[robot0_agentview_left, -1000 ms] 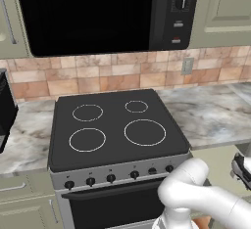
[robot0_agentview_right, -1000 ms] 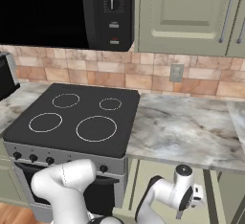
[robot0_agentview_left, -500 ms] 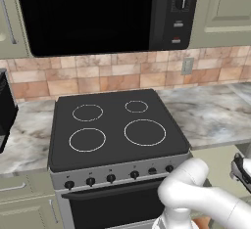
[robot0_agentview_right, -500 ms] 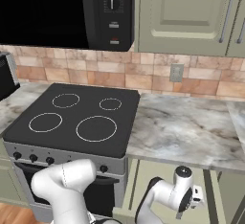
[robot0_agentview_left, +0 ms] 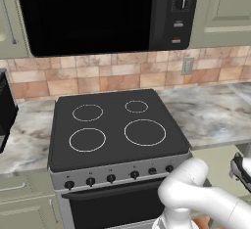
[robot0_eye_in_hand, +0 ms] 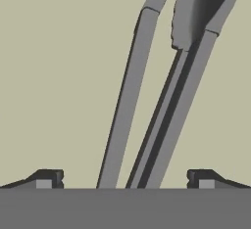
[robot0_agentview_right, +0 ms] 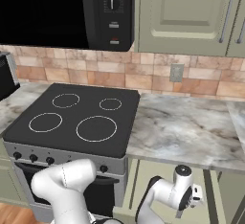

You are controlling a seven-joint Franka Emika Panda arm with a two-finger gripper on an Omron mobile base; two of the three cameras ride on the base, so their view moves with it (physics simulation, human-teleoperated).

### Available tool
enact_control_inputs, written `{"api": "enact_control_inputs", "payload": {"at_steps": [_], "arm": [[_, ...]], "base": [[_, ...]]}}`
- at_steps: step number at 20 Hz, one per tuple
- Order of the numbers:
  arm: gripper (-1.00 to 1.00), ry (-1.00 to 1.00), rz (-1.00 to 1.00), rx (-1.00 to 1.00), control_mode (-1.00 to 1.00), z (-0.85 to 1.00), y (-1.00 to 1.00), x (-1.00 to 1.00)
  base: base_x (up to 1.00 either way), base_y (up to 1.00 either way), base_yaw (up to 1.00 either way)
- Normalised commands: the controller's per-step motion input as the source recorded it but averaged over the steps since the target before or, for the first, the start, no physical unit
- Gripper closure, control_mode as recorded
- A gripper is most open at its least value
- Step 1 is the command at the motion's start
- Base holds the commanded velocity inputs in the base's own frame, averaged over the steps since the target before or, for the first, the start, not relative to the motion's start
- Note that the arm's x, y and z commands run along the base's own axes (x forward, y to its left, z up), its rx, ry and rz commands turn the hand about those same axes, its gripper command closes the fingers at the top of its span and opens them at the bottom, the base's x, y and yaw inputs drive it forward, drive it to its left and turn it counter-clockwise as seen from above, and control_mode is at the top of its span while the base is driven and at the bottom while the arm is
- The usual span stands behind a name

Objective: Take the tongs from the drawer on the right and place them on the dining counter next to the tray containing the kebab skewer.

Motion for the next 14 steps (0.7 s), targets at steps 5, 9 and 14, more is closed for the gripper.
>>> {"api": "enact_control_inputs", "payload": {"at_steps": [5, 9, 14], "arm": [[1.00, 0.00, 0.00, 0.00, -1.00, 0.00, 0.00, 0.00], [1.00, 0.00, 0.00, 0.00, -1.00, 0.00, 0.00, 0.00], [1.00, 0.00, 0.00, 0.00, -1.00, 0.00, 0.00, 0.00]], "base": [[0.00, 0.00, 0.00], [0.00, 0.00, 0.00], [0.00, 0.00, 0.00]]}}
